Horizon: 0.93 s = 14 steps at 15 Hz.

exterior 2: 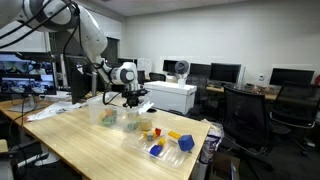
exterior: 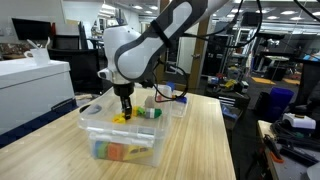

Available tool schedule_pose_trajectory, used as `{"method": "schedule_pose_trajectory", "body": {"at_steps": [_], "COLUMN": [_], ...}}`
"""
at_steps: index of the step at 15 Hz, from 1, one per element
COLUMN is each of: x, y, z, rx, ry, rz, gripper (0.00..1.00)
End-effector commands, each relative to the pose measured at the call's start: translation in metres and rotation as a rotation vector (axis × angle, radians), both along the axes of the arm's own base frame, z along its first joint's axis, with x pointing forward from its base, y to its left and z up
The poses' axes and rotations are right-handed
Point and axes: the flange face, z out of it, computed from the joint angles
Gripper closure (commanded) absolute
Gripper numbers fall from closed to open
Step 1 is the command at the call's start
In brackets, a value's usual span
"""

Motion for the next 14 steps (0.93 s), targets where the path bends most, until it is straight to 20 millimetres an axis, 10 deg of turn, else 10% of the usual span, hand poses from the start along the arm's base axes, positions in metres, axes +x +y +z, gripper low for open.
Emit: {"method": "schedule_pose_trajectory", "body": {"at_steps": [1, 2, 3, 9, 14], "x": [-0.012, -0.015, -0.018, -0.040, -0.053], "y": [0.001, 0.004, 0.005, 0.023, 0.046], "z": [0.014, 0.023, 0.027, 0.033, 0.019], "rx": [0.023, 0.033, 0.038, 0.076, 0.082], "ry": [-0.042, -0.080, -0.099, -0.112, -0.058], "rz": [0.023, 0.031, 0.043, 0.122, 0.298], "gripper": [0.96, 0.59, 0.63, 0.05, 0.00]}}
